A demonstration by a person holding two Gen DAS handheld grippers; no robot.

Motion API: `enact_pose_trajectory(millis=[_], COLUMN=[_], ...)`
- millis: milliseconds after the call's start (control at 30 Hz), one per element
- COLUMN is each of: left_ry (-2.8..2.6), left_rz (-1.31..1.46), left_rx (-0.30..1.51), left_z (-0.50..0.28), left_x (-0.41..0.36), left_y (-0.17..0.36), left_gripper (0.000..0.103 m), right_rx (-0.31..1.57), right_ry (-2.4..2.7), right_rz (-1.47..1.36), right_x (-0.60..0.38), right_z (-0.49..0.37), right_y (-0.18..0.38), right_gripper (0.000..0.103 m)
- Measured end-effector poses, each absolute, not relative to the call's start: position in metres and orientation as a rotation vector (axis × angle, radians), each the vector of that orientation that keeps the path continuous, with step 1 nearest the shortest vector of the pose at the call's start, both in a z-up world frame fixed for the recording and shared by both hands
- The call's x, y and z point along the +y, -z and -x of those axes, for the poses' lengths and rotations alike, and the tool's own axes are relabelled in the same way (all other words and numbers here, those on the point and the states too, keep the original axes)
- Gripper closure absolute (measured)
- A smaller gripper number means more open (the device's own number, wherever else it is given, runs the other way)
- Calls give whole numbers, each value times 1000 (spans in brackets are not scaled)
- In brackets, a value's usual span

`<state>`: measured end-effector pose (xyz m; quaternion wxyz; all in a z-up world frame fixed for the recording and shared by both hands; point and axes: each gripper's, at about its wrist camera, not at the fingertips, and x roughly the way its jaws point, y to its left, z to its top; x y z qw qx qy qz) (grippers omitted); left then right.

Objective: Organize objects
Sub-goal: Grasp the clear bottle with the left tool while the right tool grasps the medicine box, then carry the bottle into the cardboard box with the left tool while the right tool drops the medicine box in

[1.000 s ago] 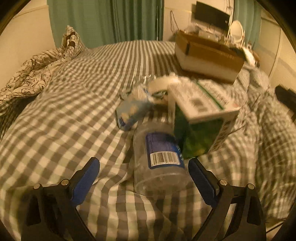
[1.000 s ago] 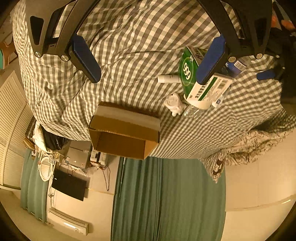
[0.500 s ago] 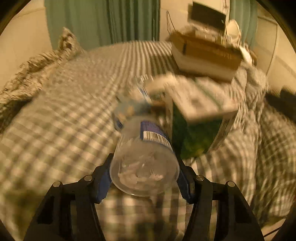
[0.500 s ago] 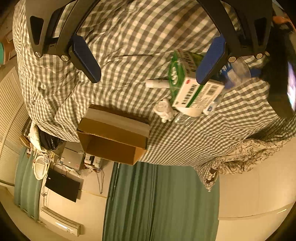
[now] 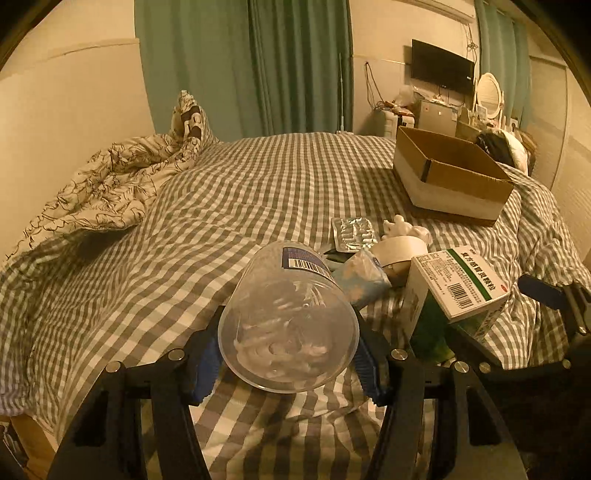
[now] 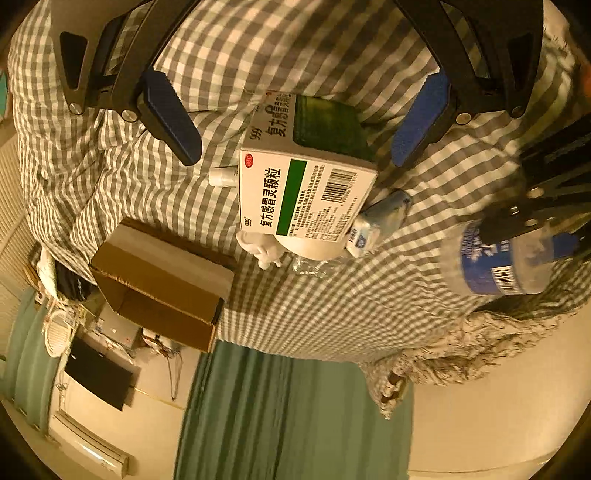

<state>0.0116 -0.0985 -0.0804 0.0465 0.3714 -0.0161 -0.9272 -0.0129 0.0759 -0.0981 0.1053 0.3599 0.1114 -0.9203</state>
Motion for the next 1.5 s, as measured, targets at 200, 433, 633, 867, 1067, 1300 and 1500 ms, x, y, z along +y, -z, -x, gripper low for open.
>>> enact_pose_trajectory(millis=[200,433,633,867,1067,1300,1500], left_ry=[2826,2839,2905,3040,3146,3204,3258], left_rz=[-1164,-1144,-1090,-1024,-897,-871,-978], left_rx=[-45,-66,-112,-94,-137,-188,-209], left_z=[-8,-13,-17,15,78,181,250], left_x=[-98,-85,-57,-20,21,69,102], left_y=[89,80,53,9,-34,-54,-15], left_gripper=[40,40,40,40,40,40,40], right_rx=[281,280,231,201,179,138,105], right_ry=[2687,2630,2650,2762,2841,2903,2885], right_rz=[-1122,-1049,-872,-670,-573,-579,-740], right_x=[76,81,104,156,206,250,270], right_z=[25,13,-9,-3,41,138,225], right_y=[110,94,43,-25,-80,-107,-71], right_gripper=[15,25,25,26,26,26,26])
